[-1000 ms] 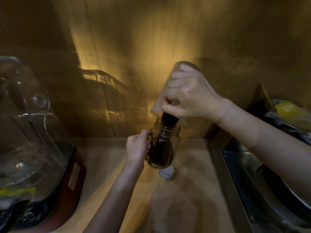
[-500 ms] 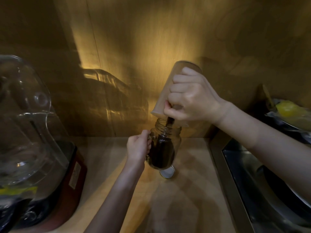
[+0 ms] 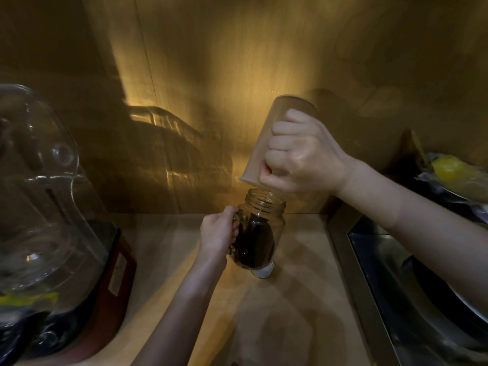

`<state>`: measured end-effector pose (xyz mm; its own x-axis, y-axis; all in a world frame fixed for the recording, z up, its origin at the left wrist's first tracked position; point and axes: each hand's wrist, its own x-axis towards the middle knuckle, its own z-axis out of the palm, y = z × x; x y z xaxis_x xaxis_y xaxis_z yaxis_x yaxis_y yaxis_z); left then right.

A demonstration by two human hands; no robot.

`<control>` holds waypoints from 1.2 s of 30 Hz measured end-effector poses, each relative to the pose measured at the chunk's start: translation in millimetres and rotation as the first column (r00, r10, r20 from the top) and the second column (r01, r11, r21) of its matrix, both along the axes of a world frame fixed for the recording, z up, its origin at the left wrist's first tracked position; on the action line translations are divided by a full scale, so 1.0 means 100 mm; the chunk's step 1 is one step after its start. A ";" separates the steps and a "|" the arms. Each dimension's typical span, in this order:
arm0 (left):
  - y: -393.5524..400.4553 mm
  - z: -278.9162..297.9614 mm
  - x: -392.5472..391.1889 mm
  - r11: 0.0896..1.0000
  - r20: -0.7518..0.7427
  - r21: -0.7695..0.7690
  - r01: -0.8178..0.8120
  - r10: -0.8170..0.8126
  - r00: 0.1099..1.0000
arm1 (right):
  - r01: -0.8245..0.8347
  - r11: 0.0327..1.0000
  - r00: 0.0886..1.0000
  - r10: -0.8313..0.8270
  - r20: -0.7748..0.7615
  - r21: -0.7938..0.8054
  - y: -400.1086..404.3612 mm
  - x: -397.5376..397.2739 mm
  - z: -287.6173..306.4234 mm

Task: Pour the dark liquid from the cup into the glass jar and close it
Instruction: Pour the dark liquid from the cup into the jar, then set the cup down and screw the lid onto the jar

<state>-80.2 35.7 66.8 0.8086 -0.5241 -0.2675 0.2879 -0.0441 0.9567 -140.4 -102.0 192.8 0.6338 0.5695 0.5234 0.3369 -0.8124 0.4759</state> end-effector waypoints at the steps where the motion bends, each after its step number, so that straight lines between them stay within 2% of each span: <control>1: 0.00 -0.01 0.00 1.000 -0.003 0.004 0.000 0.000 1.000 | -0.007 1.000 1.000 0.007 -0.002 -0.019 0.00 0.00 -0.01; 8: 0.01 -0.03 0.02 1.000 -0.017 0.019 -0.004 0.005 1.000 | -0.027 0.999 1.000 0.027 -0.009 -0.027 0.00 0.00 -0.10; 12: 0.05 -0.12 0.03 0.999 -0.027 0.030 -0.016 0.016 0.999 | -0.008 0.991 1.000 0.007 0.014 0.133 -0.08 -0.02 -0.18; 18: 0.10 -0.32 0.06 0.997 -0.031 0.083 -0.001 0.004 1.000 | 0.020 0.973 0.994 -0.043 0.096 0.228 -0.13 -0.04 -0.52; 21: 0.10 -0.44 0.09 0.990 -0.038 0.139 -0.021 0.027 0.999 | 0.116 0.883 0.984 -0.165 0.069 0.455 -0.20 0.00 -0.69; 23: 0.13 -0.56 0.12 0.981 -0.046 0.185 -0.053 0.063 0.997 | 0.194 0.747 0.968 -0.251 0.001 0.636 -0.25 0.03 -0.86; 24: 0.14 -0.62 0.13 0.978 -0.052 0.197 -0.065 0.076 0.996 | 0.237 0.650 0.958 -0.279 -0.064 0.722 -0.28 0.04 -0.96; 27: 0.19 -0.82 0.16 0.969 -0.032 0.238 -0.066 0.076 0.997 | 0.396 0.244 0.906 -0.264 -0.332 0.885 -0.41 0.08 -1.29; 30: 0.25 -1.06 0.18 0.947 -0.029 0.311 -0.085 0.099 0.995 | 0.509 -0.237 0.820 -0.159 -0.550 0.827 -0.51 0.15 -1.72; 32: 0.28 -1.21 0.19 0.930 -0.047 0.354 -0.097 0.121 0.991 | 0.472 -0.503 0.806 -0.086 -0.585 0.724 -0.50 0.22 -2.02; 34: 0.32 -1.34 0.20 0.923 -0.090 0.375 -0.082 0.125 0.988 | 0.409 -0.659 0.811 -0.055 -0.583 0.631 -0.46 0.29 -2.28; 36: 0.36 -1.46 0.19 0.927 -0.123 0.370 -0.061 0.114 0.986 | 0.365 -0.752 0.808 -0.037 -0.589 0.549 -0.38 0.38 -2.51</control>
<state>-60.8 72.0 -78.9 0.7871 -0.2984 -0.5399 0.4360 -0.3501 0.8291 -102.8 -140.4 -57.8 0.4779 -0.7960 -0.3715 -0.2450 0.2853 -0.9266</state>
